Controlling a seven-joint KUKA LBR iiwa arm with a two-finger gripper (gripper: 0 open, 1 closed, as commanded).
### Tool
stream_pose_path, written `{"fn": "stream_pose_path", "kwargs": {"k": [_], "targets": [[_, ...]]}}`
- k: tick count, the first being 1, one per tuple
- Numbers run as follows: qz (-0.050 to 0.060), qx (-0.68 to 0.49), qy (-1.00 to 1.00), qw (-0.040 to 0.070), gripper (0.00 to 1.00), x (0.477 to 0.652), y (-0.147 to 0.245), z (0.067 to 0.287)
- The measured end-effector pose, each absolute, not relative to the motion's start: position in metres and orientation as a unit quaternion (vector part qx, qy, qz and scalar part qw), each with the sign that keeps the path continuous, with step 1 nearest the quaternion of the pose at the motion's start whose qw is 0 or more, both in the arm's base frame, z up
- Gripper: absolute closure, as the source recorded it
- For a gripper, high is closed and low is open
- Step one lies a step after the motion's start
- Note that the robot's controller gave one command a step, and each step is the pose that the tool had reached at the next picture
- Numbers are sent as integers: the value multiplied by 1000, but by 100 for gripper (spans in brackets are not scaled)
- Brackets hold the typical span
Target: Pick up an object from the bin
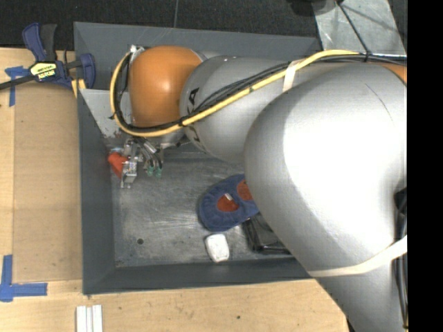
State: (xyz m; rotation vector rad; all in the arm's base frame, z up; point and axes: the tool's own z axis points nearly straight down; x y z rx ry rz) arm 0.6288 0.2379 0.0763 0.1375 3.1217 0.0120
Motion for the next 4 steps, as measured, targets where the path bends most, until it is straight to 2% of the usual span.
{"fn": "stream_pose_path", "kwargs": {"k": [1,2,3,4], "targets": [[2,44,999,4,100,631,238,116],[1,44,999,3,100,633,238,123],[2,45,999,5,100,636,238,191],[1,45,999,3,100,637,238,200]]}}
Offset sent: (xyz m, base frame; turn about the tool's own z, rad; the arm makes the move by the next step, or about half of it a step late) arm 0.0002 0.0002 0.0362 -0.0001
